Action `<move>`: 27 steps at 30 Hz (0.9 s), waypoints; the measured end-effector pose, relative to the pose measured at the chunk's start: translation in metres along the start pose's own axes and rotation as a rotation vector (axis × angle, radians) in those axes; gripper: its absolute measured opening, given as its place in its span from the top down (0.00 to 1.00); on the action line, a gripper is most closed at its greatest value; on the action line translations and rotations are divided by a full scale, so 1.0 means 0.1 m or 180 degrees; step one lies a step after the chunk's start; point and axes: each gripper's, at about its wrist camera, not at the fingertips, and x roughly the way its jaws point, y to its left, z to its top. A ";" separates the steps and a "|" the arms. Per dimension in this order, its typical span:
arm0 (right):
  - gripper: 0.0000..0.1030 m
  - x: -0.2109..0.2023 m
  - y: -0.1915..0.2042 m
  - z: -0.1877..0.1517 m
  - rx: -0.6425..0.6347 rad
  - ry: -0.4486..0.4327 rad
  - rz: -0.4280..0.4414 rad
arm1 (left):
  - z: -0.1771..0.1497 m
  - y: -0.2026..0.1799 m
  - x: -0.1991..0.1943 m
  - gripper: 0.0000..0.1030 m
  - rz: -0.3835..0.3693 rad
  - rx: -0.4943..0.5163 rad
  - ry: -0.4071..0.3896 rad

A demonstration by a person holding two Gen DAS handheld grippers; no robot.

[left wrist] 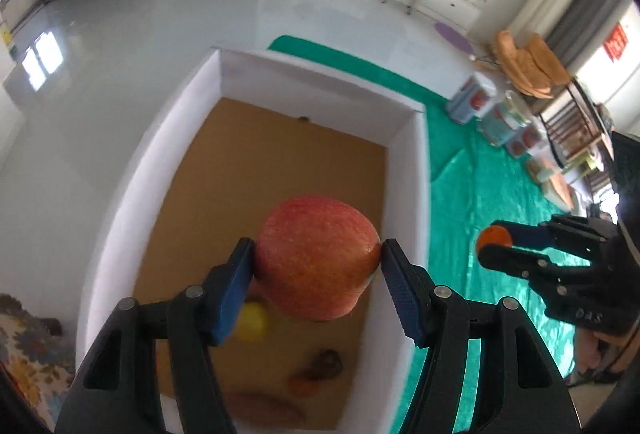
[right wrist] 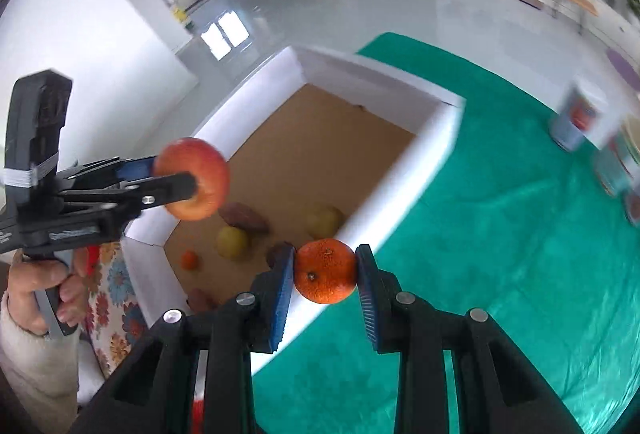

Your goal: Organize fruits

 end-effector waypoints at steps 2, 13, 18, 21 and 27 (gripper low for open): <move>0.70 0.33 0.24 0.18 -0.0075 0.0045 -0.0071 | 0.07 0.19 0.26 0.36 0.0068 -0.0138 0.0073; 0.66 1.57 0.25 0.46 -0.0006 0.0362 -0.0408 | 0.09 0.55 1.23 0.37 0.0276 -0.0340 0.0353; 0.40 1.53 0.17 0.48 0.0025 0.0219 -0.0437 | 0.07 0.55 0.92 0.22 0.0258 -0.0340 0.0031; 0.26 1.17 0.18 0.43 0.0079 0.0001 -0.0378 | -0.04 0.42 0.47 0.14 0.0402 -0.0178 -0.0378; 0.01 0.28 0.47 -0.01 -0.0021 -0.0388 -0.0404 | -0.79 -0.09 -0.57 0.01 0.1316 0.0227 -0.1404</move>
